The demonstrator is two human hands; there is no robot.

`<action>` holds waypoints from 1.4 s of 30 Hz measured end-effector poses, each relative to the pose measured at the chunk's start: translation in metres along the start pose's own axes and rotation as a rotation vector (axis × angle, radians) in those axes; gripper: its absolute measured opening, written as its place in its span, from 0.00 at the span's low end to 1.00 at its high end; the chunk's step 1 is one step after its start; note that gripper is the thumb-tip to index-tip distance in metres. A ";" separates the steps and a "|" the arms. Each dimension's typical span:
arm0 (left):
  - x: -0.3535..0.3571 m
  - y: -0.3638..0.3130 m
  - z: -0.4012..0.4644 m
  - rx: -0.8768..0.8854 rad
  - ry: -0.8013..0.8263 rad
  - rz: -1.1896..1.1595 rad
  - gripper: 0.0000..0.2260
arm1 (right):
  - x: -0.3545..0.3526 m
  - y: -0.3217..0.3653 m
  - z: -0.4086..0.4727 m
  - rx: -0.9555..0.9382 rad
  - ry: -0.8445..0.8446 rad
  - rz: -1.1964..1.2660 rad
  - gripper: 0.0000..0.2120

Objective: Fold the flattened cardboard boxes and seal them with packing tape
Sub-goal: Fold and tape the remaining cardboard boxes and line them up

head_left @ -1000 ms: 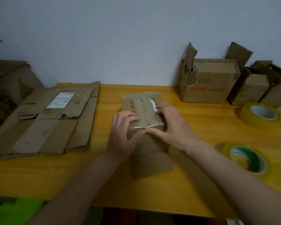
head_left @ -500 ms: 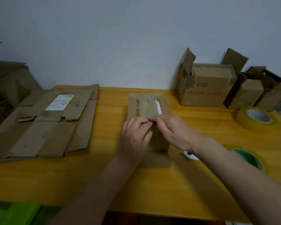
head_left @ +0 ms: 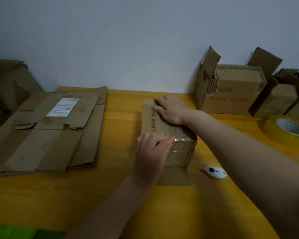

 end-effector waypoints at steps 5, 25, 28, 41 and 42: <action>0.003 0.003 -0.001 -0.032 -0.014 -0.066 0.05 | 0.004 0.027 0.022 -0.011 0.042 0.102 0.20; 0.001 0.005 -0.014 -0.061 0.082 -0.119 0.12 | 0.028 -0.055 -0.055 0.624 -0.197 1.381 0.26; -0.004 -0.006 -0.016 -0.156 0.140 0.063 0.26 | 0.031 -0.052 -0.079 0.698 -0.178 1.361 0.38; 0.018 -0.041 0.008 -0.739 0.330 0.392 0.44 | 0.041 -0.026 -0.176 0.770 -0.201 1.269 0.14; 0.013 -0.041 0.012 -0.782 0.296 0.374 0.41 | 0.042 -0.027 -0.180 0.760 -0.200 1.219 0.13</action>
Point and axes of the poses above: each hand's wrist, its own z-axis towards the middle knuckle, its own x-axis out of the palm, y = z × x, the point moved 2 cm from there along z, towards the middle knuckle, and after that the axes turned 13 degrees about -y, right-handed, at the moved point
